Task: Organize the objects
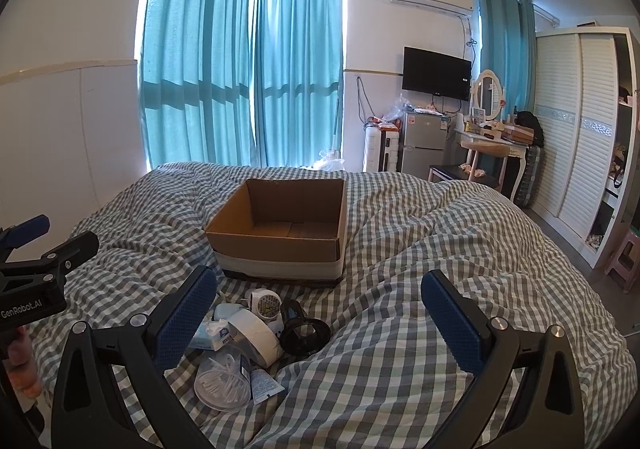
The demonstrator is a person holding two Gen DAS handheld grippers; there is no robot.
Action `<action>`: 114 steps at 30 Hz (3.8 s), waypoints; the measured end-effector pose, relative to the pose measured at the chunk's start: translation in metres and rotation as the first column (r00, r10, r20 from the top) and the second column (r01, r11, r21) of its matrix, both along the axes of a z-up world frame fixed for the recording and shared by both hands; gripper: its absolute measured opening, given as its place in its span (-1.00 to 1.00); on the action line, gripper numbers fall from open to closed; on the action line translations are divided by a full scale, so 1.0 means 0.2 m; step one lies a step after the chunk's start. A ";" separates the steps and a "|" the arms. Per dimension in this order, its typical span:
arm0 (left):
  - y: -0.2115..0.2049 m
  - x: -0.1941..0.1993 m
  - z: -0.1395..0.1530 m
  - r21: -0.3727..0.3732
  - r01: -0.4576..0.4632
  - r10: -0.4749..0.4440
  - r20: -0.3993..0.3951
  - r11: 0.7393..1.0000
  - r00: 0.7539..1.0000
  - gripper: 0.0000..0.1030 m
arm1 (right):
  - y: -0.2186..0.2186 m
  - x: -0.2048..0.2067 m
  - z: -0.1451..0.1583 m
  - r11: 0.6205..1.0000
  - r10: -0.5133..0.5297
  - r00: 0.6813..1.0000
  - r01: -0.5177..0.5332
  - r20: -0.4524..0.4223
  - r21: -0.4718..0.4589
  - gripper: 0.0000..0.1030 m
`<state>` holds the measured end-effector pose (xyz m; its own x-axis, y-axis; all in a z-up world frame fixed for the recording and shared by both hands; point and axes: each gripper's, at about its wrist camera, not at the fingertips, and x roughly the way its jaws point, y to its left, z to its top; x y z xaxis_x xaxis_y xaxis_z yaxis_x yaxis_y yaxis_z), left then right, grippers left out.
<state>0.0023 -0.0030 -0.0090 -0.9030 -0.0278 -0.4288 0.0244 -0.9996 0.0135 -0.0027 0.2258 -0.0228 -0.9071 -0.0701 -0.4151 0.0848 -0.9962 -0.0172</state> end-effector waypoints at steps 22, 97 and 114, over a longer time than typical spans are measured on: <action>0.04 -0.13 -0.10 0.006 0.020 -0.021 0.128 1.000 0.992 1.00 | 0.01 -0.10 -0.02 0.999 0.033 0.998 -0.033 0.054 0.003 0.95; 0.05 -0.70 -0.32 0.070 0.319 -0.310 0.495 0.945 0.812 0.55 | -0.23 -0.76 -0.24 0.922 0.299 0.862 -0.372 0.411 0.110 0.01; 0.10 -1.46 -0.04 0.041 0.325 -0.318 0.360 0.945 0.877 0.55 | -0.16 -1.48 -0.08 0.949 0.284 0.890 -0.314 0.357 0.026 -0.46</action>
